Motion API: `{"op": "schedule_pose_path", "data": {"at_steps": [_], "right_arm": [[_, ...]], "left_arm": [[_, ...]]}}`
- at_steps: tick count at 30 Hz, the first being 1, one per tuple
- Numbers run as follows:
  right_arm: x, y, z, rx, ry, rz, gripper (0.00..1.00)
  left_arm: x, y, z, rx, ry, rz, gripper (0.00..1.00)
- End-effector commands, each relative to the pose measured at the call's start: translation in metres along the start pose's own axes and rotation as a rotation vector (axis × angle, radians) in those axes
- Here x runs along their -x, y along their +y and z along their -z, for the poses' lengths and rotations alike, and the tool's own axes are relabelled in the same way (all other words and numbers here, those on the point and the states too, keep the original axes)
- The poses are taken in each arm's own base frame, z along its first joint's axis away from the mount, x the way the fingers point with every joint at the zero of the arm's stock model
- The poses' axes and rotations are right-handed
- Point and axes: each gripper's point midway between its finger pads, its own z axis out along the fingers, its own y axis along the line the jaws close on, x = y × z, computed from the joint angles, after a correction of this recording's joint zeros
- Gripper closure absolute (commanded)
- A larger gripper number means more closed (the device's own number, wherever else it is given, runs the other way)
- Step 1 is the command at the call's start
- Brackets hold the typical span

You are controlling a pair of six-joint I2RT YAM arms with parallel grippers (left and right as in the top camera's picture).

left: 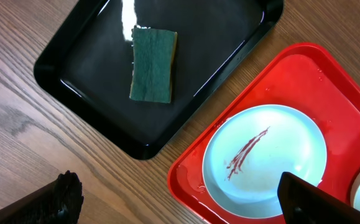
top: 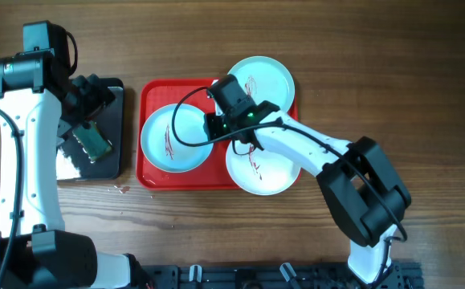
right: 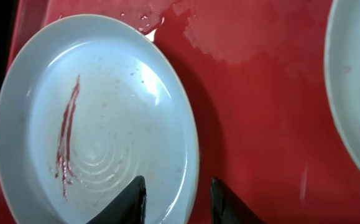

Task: Clean dirty plates on tray and stack at the side

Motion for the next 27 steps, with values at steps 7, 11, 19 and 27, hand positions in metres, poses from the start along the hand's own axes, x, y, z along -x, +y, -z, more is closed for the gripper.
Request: {"op": "schedule_pose_path", "data": {"at_steps": [7, 11, 19, 27], "right_arm": [[0.000, -0.019, -0.026, -0.078, -0.013, -0.026, 0.66], [0.000, -0.019, -0.028, -0.077, -0.015, -0.026, 0.70], [-0.011, -0.013, -0.036, -0.077, 0.006, -0.068, 0.85], [-0.012, -0.014, -0.036, -0.100, -0.003, -0.080, 0.96]], "left_arm": [[0.006, 0.001, 0.001, 0.010, -0.016, 0.023, 0.00], [0.006, 0.001, 0.001, 0.010, -0.017, 0.023, 0.00], [0.003, 0.001, -0.014, 0.042, 0.031, 0.029, 0.01], [0.005, -0.001, -0.042, 0.083, 0.084, 0.076, 0.15]]}}
